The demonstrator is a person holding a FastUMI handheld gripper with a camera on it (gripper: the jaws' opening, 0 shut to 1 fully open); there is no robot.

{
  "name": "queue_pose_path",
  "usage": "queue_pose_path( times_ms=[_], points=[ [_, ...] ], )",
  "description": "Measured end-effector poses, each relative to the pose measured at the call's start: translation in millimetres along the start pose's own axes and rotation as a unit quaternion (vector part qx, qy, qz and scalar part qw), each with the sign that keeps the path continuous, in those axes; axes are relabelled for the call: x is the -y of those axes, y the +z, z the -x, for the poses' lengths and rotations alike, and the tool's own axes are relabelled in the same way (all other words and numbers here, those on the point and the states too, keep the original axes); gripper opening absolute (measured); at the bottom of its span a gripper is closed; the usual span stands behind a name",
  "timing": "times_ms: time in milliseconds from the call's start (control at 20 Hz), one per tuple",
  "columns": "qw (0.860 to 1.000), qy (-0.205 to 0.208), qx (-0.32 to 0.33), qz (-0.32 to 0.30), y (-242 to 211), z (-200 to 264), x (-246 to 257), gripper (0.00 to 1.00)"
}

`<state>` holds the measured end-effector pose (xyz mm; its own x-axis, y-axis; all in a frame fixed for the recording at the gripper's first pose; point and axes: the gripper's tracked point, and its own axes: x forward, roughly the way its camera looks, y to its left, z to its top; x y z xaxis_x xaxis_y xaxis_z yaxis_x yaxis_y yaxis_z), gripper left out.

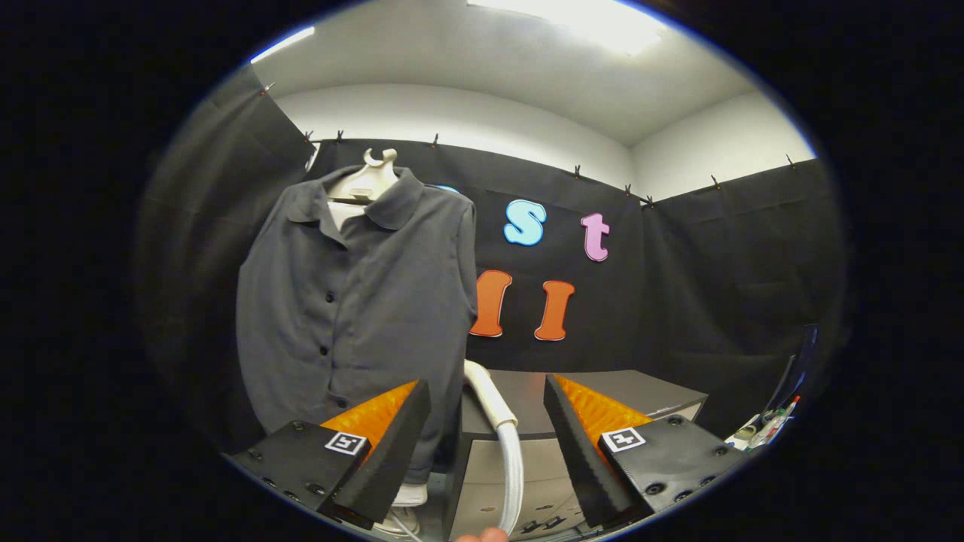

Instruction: Iron the clothes twice with a garment steamer, once on the left side and once on the right side.

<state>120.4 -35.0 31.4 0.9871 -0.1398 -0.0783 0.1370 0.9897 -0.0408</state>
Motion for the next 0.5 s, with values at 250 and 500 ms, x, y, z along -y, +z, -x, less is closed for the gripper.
queue_pose_path(
  times_ms=[250, 500],
  points=[
    [0.996, -0.025, -0.086, -0.013, -30, -87, 17, 0.98],
    [0.982, -0.041, -0.183, -0.034, -83, -160, 39, 0.98]
  ],
)
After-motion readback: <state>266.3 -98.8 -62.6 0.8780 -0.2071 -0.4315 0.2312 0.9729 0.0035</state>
